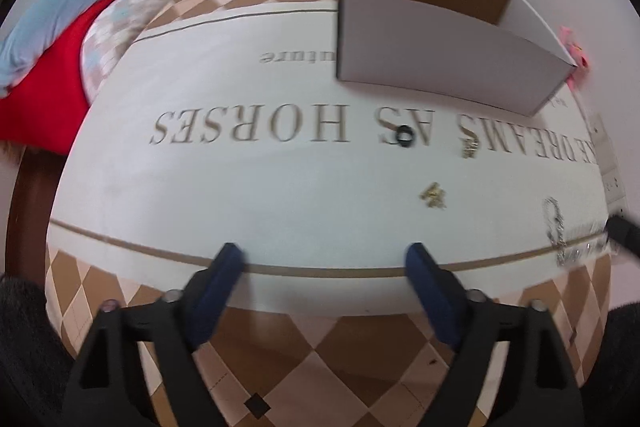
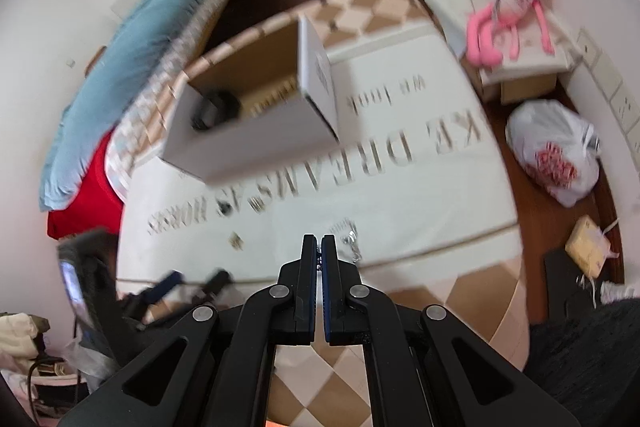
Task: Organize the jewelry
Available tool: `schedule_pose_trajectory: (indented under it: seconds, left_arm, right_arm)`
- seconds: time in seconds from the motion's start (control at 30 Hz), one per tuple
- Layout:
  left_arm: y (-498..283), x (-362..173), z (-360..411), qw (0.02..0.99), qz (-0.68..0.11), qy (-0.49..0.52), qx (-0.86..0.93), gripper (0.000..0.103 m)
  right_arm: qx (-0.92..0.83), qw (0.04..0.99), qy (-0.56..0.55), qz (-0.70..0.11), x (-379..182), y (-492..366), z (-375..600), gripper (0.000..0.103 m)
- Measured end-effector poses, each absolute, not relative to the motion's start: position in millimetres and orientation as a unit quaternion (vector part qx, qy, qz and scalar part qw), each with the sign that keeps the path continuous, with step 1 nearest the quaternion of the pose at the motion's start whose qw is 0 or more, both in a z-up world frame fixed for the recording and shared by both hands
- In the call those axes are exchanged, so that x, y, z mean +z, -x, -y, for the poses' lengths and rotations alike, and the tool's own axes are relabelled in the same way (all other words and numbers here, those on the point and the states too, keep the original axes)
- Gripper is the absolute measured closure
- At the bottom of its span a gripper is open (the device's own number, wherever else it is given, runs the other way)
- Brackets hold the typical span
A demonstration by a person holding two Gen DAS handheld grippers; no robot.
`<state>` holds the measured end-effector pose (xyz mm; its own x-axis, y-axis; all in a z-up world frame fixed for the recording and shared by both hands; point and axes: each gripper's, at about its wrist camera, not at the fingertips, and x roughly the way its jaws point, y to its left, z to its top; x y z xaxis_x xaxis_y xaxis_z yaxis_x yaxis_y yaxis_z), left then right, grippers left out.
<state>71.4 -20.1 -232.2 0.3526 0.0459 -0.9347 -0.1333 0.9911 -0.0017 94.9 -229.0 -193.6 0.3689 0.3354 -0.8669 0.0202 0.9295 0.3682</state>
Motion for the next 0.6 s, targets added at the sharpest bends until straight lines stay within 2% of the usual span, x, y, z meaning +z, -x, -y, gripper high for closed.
schedule_pose_trajectory:
  seconds: [0.03, 0.23, 0.6]
  left_arm:
    - [-72, -234, 20, 0.82, -0.569, 0.034, 0.049, 0.007]
    - [-81, -231, 21, 0.809, -0.587, 0.02, 0.028, 0.007]
    - [-102, -218, 57, 0.825, -0.565, 0.0, -0.013, 0.008]
  right_arm:
    - [0.094, 0.807, -0.16, -0.56, -201, -93, 230, 0.101]
    - [0.08, 0.788, -0.16, -0.589, -238, -84, 231, 0.101]
    - [0.073, 0.791, -0.161, -0.586, -240, -87, 232, 0.101]
